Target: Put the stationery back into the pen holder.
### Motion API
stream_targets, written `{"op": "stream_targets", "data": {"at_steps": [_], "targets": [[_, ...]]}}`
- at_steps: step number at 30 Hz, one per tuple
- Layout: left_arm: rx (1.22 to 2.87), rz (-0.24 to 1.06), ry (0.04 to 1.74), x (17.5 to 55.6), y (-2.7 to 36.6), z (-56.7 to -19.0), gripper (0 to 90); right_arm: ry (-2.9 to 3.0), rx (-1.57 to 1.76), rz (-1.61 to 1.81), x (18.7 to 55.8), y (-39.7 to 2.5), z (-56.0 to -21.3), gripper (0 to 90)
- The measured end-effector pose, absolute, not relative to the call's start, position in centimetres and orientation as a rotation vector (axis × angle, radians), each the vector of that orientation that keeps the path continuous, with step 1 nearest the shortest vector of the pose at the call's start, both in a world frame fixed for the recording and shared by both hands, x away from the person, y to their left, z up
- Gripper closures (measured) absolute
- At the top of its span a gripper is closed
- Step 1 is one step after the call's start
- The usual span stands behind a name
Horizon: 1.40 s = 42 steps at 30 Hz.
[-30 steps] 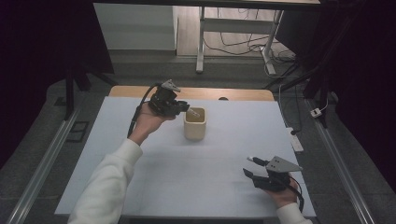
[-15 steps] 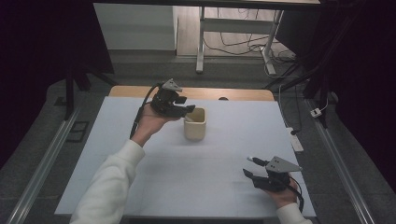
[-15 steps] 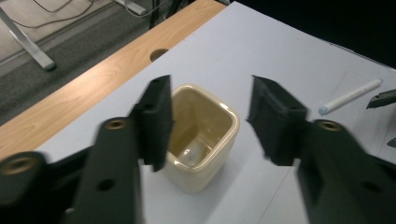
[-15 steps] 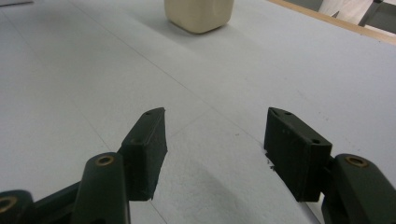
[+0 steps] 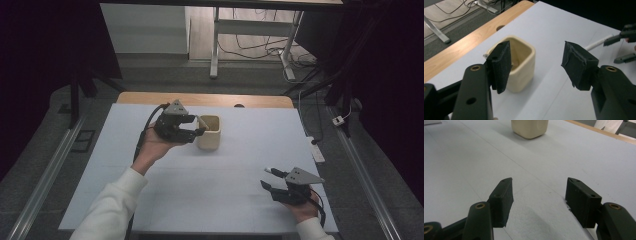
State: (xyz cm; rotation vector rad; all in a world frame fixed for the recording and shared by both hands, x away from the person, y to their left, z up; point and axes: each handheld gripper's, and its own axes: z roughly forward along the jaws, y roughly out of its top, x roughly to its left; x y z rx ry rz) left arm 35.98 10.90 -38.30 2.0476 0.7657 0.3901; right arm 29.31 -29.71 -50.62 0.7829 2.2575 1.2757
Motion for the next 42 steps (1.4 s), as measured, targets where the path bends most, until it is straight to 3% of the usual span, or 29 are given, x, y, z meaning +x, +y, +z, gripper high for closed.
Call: {"op": "stream_targets", "data": {"at_steps": [26,42], "targets": [[2.044,0.422,0.747,27.5,15.1,-42.7,38.4,2.242,0.790,1.301,29.3,-30.2,-50.3,38.4],[2.027,0.475,0.821,24.6,18.2,-45.3,34.9,2.227,0.795,1.293,29.5,-30.6,-50.2,38.8]]}}
